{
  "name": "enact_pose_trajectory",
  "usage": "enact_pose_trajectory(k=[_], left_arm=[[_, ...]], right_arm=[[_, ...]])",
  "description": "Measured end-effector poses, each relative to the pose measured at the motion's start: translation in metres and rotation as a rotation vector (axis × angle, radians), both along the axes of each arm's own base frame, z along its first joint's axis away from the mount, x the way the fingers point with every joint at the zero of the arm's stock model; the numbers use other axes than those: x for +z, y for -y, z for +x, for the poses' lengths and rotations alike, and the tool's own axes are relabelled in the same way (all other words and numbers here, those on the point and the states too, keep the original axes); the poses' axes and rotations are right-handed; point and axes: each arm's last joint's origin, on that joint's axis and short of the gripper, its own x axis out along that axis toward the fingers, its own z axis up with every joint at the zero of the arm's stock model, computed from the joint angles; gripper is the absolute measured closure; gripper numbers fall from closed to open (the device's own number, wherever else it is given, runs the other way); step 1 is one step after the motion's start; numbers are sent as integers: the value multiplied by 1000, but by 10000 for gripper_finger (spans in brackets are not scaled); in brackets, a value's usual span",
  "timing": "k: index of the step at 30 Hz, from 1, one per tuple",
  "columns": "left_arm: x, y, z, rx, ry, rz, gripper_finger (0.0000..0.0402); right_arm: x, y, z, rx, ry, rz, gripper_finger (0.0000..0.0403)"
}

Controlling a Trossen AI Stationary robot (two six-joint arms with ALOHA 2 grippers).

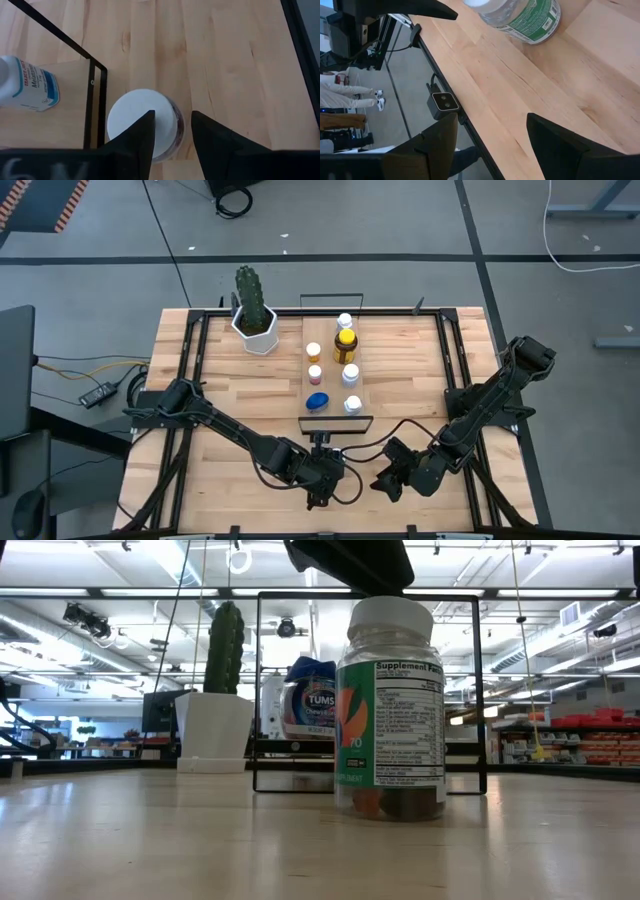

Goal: Pick and place medicine bottles onto shelf by color
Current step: Close the lid of the green medicine bottle, then put the green medicine bottle on the shelf

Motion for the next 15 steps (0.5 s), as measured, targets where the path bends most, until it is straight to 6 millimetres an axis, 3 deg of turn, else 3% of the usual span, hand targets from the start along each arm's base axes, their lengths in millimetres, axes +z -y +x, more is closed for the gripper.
enact_pose_trajectory(k=[10,15], left_arm=[[4,2,-2,-20,9,9,217],[15,1,-6,-10,43,8,183]], right_arm=[[0,0,0,1,0,-1,158],[0,0,0,4,1,-4,158]])
